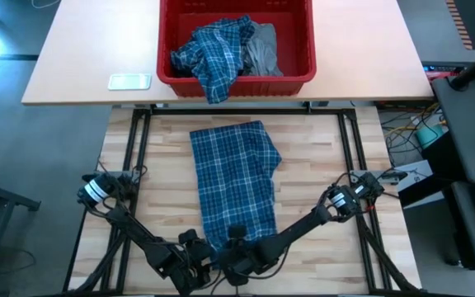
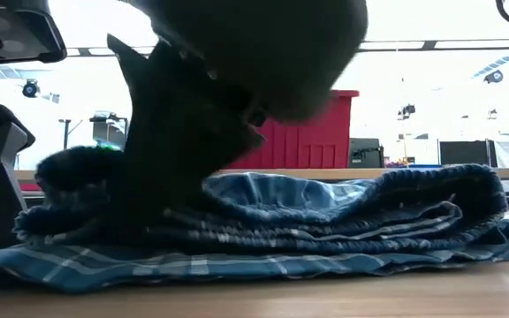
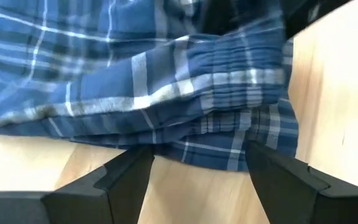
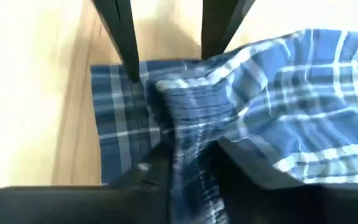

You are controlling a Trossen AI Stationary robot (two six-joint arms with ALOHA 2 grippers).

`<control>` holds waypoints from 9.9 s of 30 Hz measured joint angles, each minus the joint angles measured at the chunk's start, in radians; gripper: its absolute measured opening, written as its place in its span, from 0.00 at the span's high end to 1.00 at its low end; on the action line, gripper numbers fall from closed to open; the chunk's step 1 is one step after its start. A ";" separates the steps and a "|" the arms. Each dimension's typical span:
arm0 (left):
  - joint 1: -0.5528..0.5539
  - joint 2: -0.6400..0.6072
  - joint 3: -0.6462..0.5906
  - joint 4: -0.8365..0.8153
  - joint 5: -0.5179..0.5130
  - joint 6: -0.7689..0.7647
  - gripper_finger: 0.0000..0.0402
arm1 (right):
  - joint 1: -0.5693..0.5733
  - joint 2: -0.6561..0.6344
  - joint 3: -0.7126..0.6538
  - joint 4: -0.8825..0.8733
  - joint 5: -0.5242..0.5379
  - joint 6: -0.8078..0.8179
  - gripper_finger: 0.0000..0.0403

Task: Fold Laundry from Bin
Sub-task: Fold the blue patterned pants

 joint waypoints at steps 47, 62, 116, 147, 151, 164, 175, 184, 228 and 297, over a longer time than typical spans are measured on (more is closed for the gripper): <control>0.094 -0.369 -0.007 -0.160 0.048 -0.036 0.38 | 0.018 -0.047 0.318 -0.349 -0.315 0.088 0.38; 0.164 -0.113 0.068 0.087 0.064 0.080 0.38 | 0.056 -0.059 0.228 -0.649 -0.289 0.224 0.38; 0.618 -0.100 0.085 -0.365 0.311 0.242 0.67 | -0.715 -0.812 -1.265 0.528 -0.467 -0.379 0.98; 0.594 -0.122 0.067 -0.213 0.292 0.252 0.67 | -0.754 -0.847 -1.460 1.055 -0.528 -0.300 0.98; 0.587 -0.122 -0.030 -0.053 0.259 0.243 0.67 | -0.755 -0.815 -1.572 1.179 -0.375 -0.300 0.98; 0.636 -0.361 0.027 -0.086 0.106 0.340 0.67 | -0.767 -0.955 -1.603 1.437 -0.310 -0.289 0.98; 0.984 -0.541 -0.351 0.219 0.080 0.438 0.67 | -0.875 -0.534 -1.311 1.515 -0.255 -0.251 0.98; 1.062 -0.369 -0.581 0.639 0.083 0.423 0.67 | -0.872 -0.366 -1.288 1.583 -0.203 -0.203 0.98; 1.165 -0.383 -0.669 0.851 -0.129 0.640 0.67 | -0.892 -0.333 -1.156 1.543 -0.006 -0.164 0.98; 1.027 -0.518 -0.346 0.643 0.278 0.896 0.67 | -0.832 -0.798 -1.249 1.057 -0.060 -0.108 0.98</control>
